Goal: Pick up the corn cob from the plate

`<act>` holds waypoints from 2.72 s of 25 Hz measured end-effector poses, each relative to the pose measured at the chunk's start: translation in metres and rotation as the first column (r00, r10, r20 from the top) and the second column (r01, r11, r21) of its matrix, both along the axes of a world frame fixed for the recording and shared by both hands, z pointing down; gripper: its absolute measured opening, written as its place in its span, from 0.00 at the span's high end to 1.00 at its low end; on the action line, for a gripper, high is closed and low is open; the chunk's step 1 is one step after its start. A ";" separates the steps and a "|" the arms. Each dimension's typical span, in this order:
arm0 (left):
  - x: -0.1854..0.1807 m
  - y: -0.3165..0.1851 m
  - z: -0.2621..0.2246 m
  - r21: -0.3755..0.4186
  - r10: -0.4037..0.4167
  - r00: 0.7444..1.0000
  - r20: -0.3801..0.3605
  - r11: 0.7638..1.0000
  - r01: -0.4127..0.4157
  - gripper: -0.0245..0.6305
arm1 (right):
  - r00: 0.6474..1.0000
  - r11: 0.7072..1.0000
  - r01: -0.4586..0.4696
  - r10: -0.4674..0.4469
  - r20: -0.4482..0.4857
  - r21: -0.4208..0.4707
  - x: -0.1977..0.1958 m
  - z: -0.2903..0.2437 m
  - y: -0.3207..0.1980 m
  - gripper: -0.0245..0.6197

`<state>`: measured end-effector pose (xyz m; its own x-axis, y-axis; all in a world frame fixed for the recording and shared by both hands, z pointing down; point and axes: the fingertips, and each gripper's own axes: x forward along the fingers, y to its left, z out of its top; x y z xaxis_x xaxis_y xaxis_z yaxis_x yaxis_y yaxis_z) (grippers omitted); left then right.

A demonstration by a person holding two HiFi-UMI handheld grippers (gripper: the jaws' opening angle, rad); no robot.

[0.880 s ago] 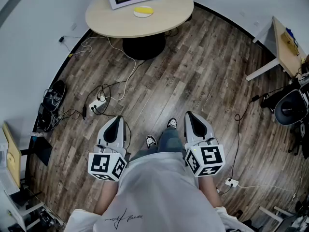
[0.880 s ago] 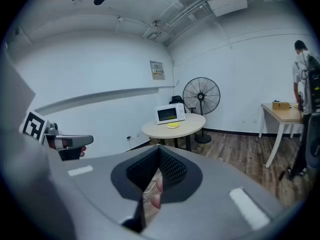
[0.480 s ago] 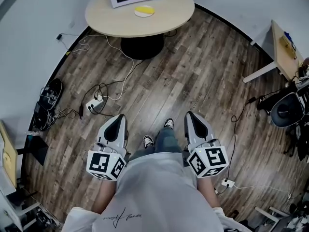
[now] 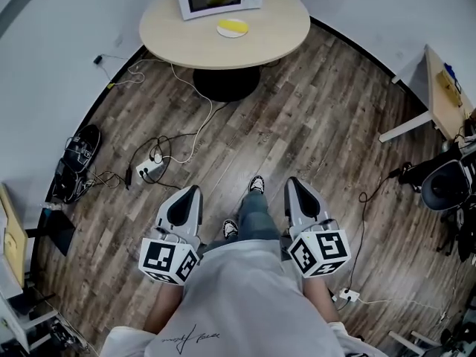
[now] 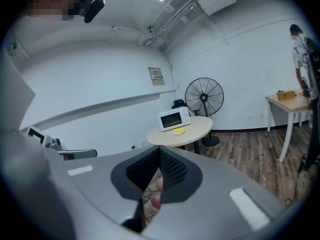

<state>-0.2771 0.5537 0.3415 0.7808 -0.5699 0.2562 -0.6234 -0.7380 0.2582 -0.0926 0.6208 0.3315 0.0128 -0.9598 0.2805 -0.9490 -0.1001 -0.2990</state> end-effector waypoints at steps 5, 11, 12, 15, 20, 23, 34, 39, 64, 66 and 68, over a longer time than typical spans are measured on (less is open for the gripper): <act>0.019 -0.027 0.003 -0.013 -0.017 1.000 0.012 1.000 0.017 0.96 | 1.000 1.000 0.023 -0.023 0.013 0.011 0.017 0.003 -0.035 0.94; 0.060 -0.074 -0.004 -0.017 -0.030 1.000 0.000 0.999 0.030 0.96 | 0.998 0.998 0.058 -0.058 0.019 -0.005 0.053 0.004 -0.082 0.94; 0.067 -0.081 -0.003 -0.017 -0.031 1.000 0.002 0.999 0.031 0.96 | 0.998 0.998 0.066 -0.066 0.020 -0.008 0.059 0.005 -0.089 0.94; 0.091 -0.104 -0.002 -0.011 -0.027 1.000 0.014 1.000 0.027 0.96 | 0.996 0.996 0.082 -0.081 0.025 -0.019 0.077 0.009 -0.109 0.94; 0.127 -0.138 -0.004 -0.002 -0.036 0.999 0.016 0.999 0.036 0.97 | 0.995 0.995 0.095 -0.094 0.032 -0.027 0.112 0.012 -0.144 0.94; 0.147 -0.155 -0.006 0.014 -0.042 0.999 0.028 0.999 0.042 0.97 | 0.992 0.993 0.119 -0.119 0.030 -0.017 0.131 0.009 -0.163 0.94; 0.217 -0.206 0.000 0.036 -0.052 0.998 0.039 0.998 0.050 0.96 | 0.983 0.983 0.182 -0.181 0.029 -0.025 0.179 0.019 -0.219 0.94; 0.221 -0.218 0.004 0.025 -0.064 0.997 0.042 0.998 0.063 0.96 | 0.980 0.980 0.195 -0.194 0.041 -0.027 0.180 0.024 -0.238 0.94; 0.250 -0.372 0.008 -0.008 -0.068 0.997 0.047 0.998 0.069 0.97 | 0.979 0.978 0.200 -0.197 0.046 -0.064 0.209 0.024 -0.390 0.94; 0.253 -0.387 0.006 -0.006 -0.056 0.997 0.051 0.998 0.057 0.96 | 0.979 0.978 0.199 -0.196 0.051 -0.065 0.209 0.024 -0.404 0.94; 0.254 -0.402 0.004 -0.004 -0.047 0.997 0.056 0.999 0.047 0.97 | 0.979 0.978 0.199 -0.195 0.056 -0.066 0.209 0.024 -0.420 0.94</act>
